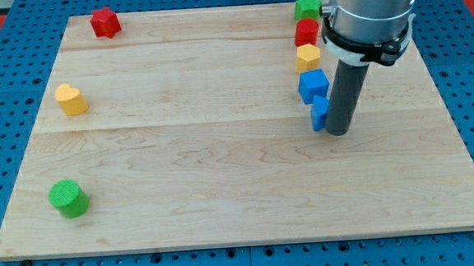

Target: Place the blue triangle to the bottom side of the blue cube

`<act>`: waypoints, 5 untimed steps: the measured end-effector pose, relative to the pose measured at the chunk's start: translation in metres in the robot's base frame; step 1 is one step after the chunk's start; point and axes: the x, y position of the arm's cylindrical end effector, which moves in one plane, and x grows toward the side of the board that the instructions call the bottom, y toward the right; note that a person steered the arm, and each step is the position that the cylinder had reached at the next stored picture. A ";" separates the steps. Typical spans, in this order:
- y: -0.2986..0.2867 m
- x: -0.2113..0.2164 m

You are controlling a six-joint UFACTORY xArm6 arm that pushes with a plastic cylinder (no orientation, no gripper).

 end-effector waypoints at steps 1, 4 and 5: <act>-0.008 0.003; -0.008 0.034; -0.029 0.035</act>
